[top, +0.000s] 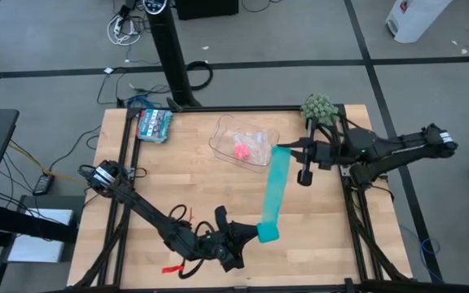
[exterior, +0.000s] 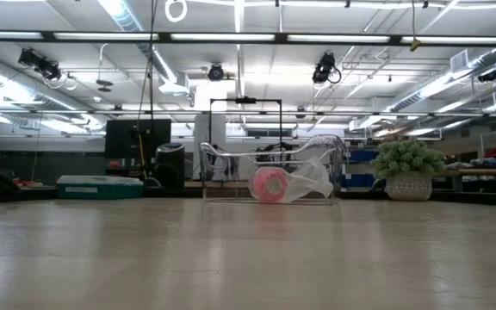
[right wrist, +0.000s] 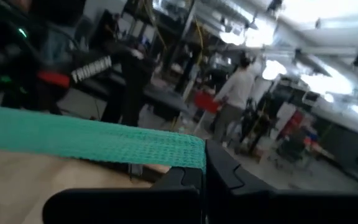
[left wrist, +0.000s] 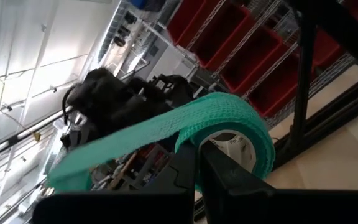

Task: Roll bandage
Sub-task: Roll the blue bandage

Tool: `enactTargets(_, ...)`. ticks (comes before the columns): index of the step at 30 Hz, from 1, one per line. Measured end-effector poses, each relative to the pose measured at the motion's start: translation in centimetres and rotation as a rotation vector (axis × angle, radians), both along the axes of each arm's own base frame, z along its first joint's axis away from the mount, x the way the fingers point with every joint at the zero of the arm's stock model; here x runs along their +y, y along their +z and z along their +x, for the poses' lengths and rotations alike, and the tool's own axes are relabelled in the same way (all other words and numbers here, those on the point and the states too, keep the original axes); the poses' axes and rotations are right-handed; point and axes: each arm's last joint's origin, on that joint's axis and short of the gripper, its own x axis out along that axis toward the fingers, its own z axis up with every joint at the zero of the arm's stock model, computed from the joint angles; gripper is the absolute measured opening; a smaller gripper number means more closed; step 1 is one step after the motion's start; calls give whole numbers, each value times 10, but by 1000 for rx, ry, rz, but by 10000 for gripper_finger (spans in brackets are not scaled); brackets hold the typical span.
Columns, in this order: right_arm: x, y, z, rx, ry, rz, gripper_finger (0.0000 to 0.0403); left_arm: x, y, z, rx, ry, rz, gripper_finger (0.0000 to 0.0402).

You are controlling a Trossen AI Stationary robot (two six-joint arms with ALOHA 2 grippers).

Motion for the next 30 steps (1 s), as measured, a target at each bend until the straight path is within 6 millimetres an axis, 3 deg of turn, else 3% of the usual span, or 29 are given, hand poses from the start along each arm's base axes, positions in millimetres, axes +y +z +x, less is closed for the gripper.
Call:
enactTargets(10, -18, -22, 27, 122, 100, 112, 0, -5, -2, 2, 1, -169, 39, 12)
enactTargets(16, -18, -53, 44, 210, 117, 166, 0, -14, 1, -6, -23, -201, 32, 12)
enactTargets(24, 6, -102, 41, 141, 174, 246, 0, -14, 31, -24, -154, -124, 48, 12)
enactTargets(30, 37, -124, 43, 109, 240, 306, 0, 6, 36, -14, -185, -43, 108, 12)
